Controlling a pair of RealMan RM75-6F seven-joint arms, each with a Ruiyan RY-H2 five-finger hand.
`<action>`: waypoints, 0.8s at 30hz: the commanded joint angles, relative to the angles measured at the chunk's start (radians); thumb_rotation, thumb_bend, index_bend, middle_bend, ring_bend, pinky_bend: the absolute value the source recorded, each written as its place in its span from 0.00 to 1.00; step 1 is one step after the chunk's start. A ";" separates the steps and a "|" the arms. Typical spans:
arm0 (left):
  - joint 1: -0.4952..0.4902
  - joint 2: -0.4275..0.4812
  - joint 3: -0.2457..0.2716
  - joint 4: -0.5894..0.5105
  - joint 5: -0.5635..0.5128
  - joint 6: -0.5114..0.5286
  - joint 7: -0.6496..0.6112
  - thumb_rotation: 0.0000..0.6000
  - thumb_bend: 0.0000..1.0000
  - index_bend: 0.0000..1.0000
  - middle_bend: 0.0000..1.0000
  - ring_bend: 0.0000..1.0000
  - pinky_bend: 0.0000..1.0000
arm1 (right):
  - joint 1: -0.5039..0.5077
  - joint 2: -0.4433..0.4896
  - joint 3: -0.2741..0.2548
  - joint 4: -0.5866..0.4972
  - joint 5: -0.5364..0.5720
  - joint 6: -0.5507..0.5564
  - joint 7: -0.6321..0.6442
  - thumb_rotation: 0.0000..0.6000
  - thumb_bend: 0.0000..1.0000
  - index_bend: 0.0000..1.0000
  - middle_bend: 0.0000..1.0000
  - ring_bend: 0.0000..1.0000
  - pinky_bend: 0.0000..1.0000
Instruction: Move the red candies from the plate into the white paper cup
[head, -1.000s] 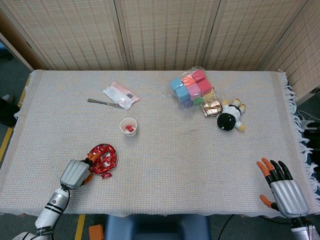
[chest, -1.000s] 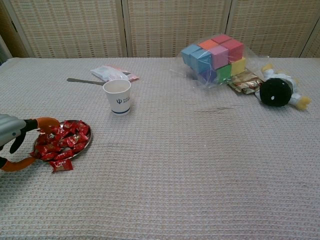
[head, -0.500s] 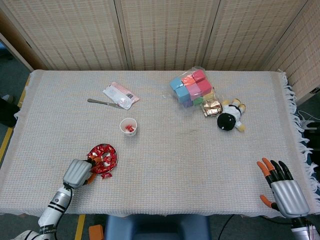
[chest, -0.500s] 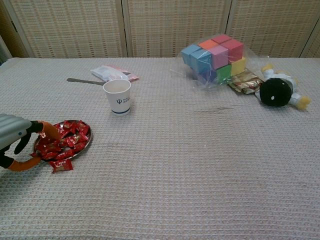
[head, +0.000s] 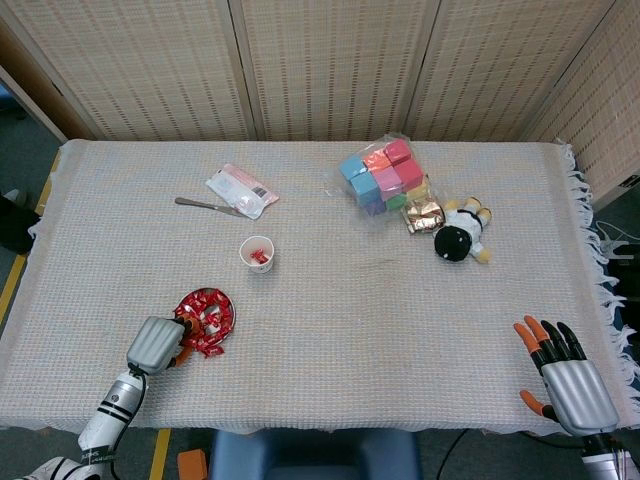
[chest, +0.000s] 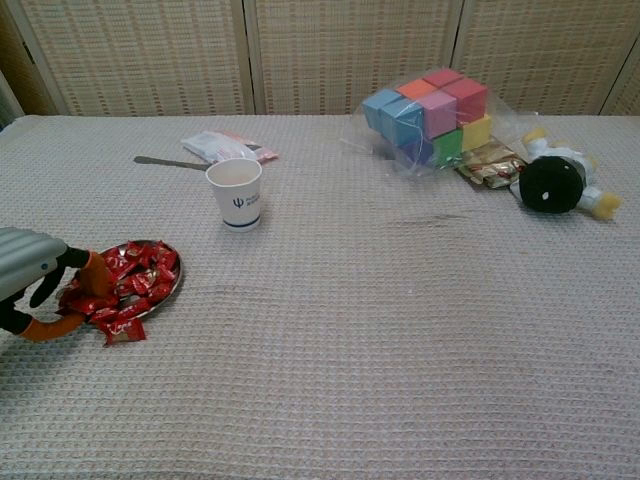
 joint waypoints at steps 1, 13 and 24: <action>0.000 -0.005 -0.002 0.006 0.006 0.006 -0.006 1.00 0.38 0.46 0.46 0.68 1.00 | 0.000 0.000 0.000 0.000 0.001 0.000 -0.001 1.00 0.11 0.00 0.00 0.00 0.00; -0.005 -0.032 -0.017 0.045 0.005 0.006 -0.010 1.00 0.45 0.59 0.60 0.69 1.00 | -0.001 0.000 0.002 -0.001 0.006 0.000 -0.003 1.00 0.11 0.00 0.00 0.00 0.00; -0.024 -0.012 -0.041 0.002 0.017 0.017 -0.007 1.00 0.53 0.65 0.67 0.69 1.00 | 0.001 -0.001 0.005 -0.003 0.015 -0.006 -0.007 1.00 0.11 0.00 0.00 0.00 0.00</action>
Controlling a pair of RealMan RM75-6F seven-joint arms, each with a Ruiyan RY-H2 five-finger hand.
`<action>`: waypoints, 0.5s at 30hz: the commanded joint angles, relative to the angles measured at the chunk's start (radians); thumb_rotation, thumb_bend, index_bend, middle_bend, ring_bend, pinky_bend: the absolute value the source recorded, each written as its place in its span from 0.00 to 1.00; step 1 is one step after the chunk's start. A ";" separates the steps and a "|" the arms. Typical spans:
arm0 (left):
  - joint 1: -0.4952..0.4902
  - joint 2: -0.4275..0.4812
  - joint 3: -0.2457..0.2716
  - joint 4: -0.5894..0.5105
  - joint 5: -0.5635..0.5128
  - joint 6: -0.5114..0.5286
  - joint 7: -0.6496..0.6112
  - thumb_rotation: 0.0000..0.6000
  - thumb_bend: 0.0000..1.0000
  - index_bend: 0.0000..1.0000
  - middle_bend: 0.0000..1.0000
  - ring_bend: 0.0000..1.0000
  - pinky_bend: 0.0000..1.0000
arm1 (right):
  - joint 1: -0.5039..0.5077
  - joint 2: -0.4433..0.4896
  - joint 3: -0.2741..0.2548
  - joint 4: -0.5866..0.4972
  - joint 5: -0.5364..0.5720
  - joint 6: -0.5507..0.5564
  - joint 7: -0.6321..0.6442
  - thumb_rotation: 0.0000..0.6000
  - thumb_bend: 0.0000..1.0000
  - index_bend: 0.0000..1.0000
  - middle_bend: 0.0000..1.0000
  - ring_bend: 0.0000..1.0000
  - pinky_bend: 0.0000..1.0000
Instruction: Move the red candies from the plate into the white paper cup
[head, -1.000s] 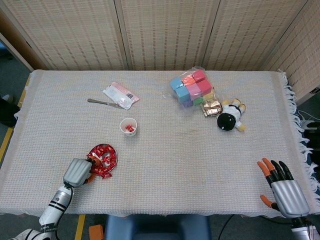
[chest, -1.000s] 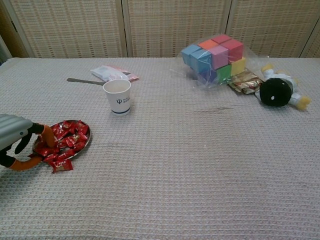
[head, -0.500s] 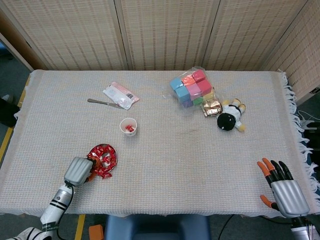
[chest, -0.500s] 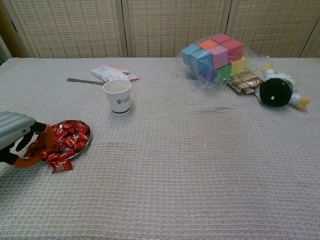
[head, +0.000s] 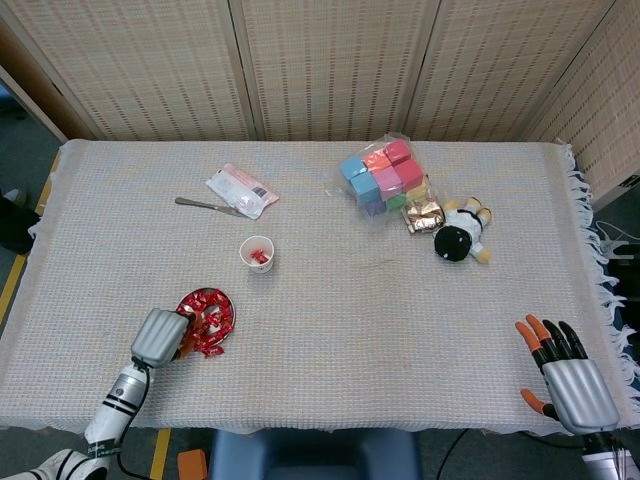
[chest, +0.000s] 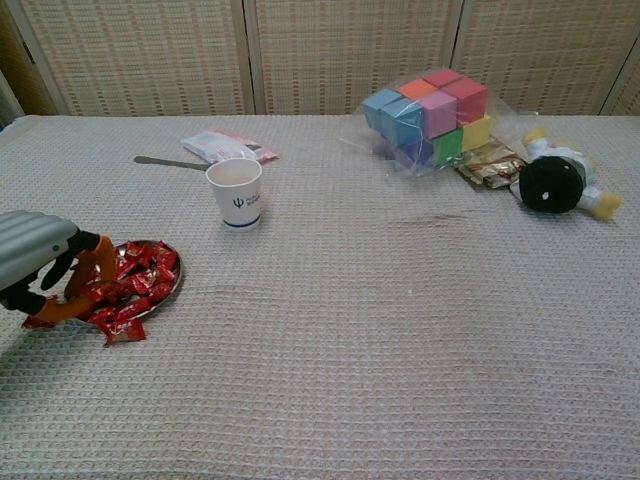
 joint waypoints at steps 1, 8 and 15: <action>-0.012 0.012 -0.013 -0.023 0.006 0.004 0.013 1.00 0.53 0.65 0.67 0.69 1.00 | 0.001 0.000 0.001 0.000 0.002 -0.001 0.000 1.00 0.11 0.00 0.00 0.00 0.00; -0.062 0.035 -0.066 -0.098 0.008 -0.004 0.042 1.00 0.53 0.65 0.67 0.69 1.00 | 0.003 -0.001 0.004 0.001 0.009 -0.005 -0.001 1.00 0.11 0.00 0.00 0.00 0.00; -0.143 0.032 -0.165 -0.170 -0.010 -0.017 0.080 1.00 0.53 0.65 0.67 0.69 1.00 | 0.009 -0.004 0.010 0.002 0.025 -0.017 -0.005 1.00 0.11 0.00 0.00 0.00 0.00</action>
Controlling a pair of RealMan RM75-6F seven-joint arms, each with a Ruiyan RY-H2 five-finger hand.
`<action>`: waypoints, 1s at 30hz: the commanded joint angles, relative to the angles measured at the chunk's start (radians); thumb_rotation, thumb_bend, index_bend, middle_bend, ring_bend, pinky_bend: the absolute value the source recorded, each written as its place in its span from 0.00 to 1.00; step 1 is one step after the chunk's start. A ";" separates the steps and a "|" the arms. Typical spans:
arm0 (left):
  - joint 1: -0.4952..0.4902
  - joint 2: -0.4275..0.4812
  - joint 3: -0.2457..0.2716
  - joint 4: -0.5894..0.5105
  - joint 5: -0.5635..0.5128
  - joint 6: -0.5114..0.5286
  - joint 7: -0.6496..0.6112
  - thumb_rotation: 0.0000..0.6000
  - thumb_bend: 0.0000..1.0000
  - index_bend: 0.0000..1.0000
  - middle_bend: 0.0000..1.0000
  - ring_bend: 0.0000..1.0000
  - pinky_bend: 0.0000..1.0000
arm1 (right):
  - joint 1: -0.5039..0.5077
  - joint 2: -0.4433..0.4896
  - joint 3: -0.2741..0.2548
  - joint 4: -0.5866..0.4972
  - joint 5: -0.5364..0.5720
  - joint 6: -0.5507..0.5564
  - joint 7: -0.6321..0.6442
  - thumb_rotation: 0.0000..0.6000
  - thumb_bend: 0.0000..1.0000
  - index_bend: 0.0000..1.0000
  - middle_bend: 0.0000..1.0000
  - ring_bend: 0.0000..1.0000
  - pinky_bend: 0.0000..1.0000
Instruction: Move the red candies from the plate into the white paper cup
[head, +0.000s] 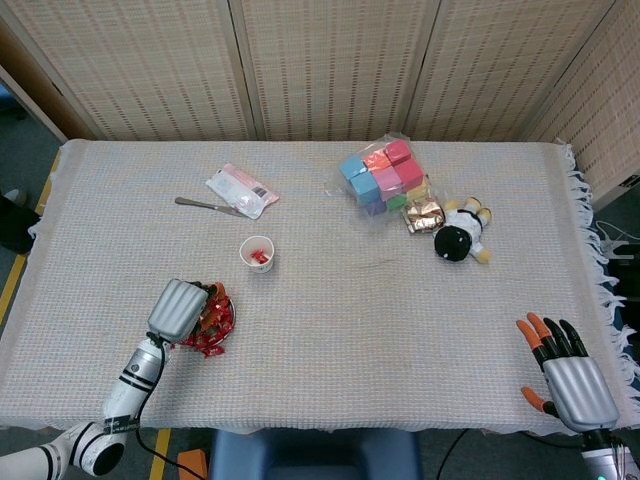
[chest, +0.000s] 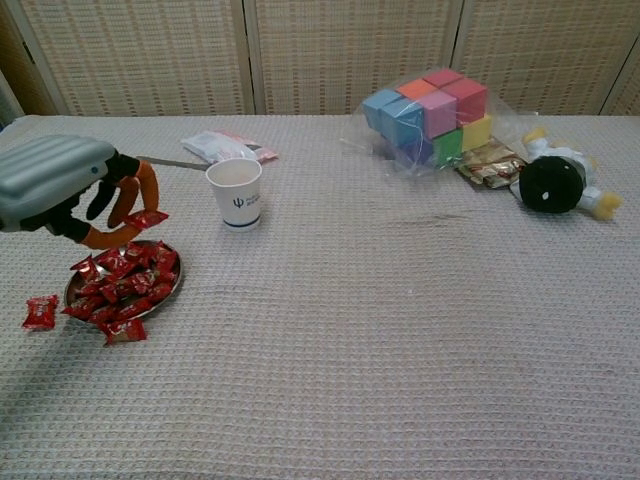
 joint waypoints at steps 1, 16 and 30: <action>-0.032 -0.004 -0.033 -0.024 -0.013 -0.011 0.024 1.00 0.53 0.65 0.67 0.69 1.00 | 0.002 -0.001 0.002 0.000 0.004 -0.003 -0.002 1.00 0.11 0.00 0.00 0.00 0.00; -0.283 -0.194 -0.174 0.240 -0.178 -0.211 0.129 1.00 0.53 0.64 0.65 0.66 1.00 | 0.010 0.000 0.020 0.000 0.051 -0.018 0.003 1.00 0.11 0.00 0.00 0.00 0.00; -0.338 -0.222 -0.148 0.367 -0.233 -0.266 0.127 1.00 0.49 0.44 0.48 0.65 0.94 | 0.017 -0.004 0.031 0.000 0.084 -0.029 -0.007 1.00 0.11 0.00 0.00 0.00 0.00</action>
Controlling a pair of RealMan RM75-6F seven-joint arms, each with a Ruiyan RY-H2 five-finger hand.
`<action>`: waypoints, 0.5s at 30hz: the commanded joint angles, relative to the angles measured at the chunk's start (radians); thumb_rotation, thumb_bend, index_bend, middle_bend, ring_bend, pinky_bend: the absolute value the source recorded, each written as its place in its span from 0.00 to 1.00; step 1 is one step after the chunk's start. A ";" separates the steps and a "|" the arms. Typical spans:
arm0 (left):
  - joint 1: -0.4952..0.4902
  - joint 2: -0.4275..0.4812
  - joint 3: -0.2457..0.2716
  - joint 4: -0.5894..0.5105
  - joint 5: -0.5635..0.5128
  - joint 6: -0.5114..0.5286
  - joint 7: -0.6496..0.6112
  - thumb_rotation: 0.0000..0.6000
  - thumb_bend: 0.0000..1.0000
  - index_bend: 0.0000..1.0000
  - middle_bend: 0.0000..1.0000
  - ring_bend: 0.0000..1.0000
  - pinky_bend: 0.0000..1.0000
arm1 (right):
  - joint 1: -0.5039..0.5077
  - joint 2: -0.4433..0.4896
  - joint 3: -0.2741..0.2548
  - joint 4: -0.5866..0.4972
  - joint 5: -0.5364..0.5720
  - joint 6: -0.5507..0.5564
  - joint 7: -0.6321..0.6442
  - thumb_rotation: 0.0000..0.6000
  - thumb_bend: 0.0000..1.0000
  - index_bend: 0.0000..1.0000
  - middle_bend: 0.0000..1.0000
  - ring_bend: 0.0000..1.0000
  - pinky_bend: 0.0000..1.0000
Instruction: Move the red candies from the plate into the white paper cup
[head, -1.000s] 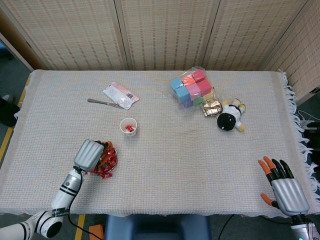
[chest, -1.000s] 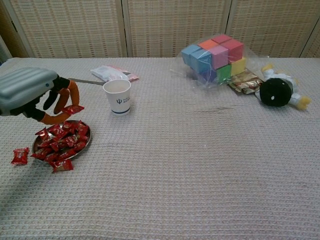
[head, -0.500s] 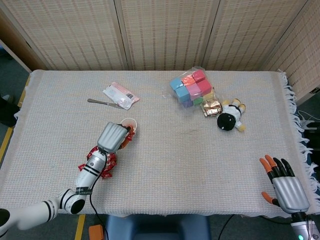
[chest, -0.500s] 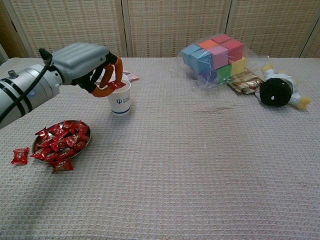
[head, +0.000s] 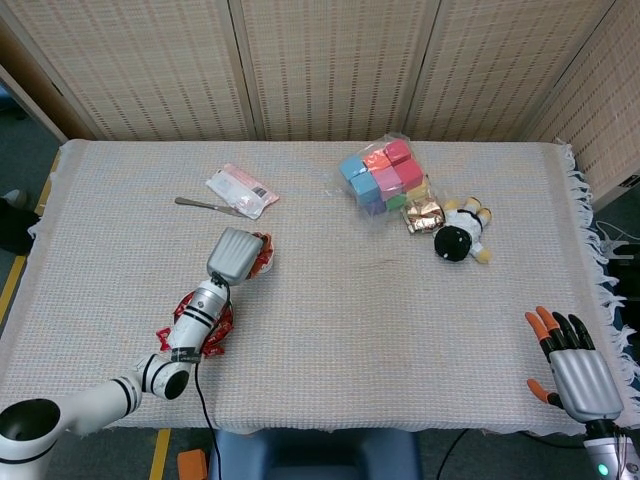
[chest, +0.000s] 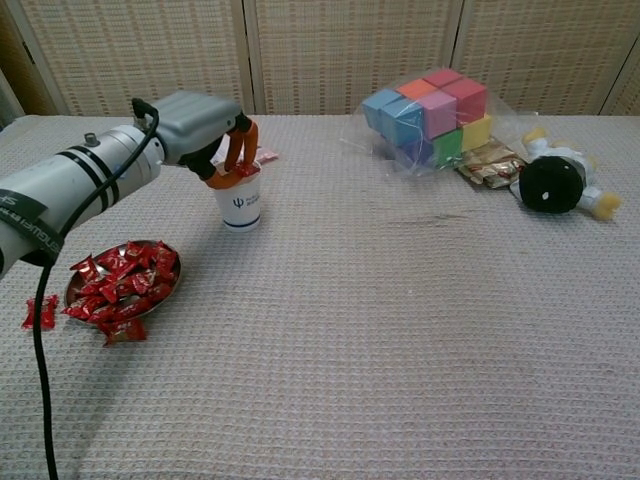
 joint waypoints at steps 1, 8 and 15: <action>0.001 0.007 0.008 -0.002 -0.005 0.004 0.002 1.00 0.49 0.41 0.46 0.65 0.94 | 0.001 0.000 -0.001 0.000 0.001 -0.002 -0.001 1.00 0.11 0.00 0.00 0.00 0.00; 0.010 0.043 0.019 -0.044 -0.017 0.021 0.009 1.00 0.47 0.32 0.38 0.65 0.93 | 0.001 -0.001 -0.006 -0.001 -0.009 0.001 -0.003 1.00 0.11 0.00 0.00 0.00 0.00; 0.078 0.130 0.074 -0.201 0.018 0.097 -0.004 1.00 0.45 0.28 0.35 0.65 0.93 | 0.000 0.001 -0.008 0.000 -0.013 0.004 0.002 1.00 0.11 0.00 0.00 0.00 0.00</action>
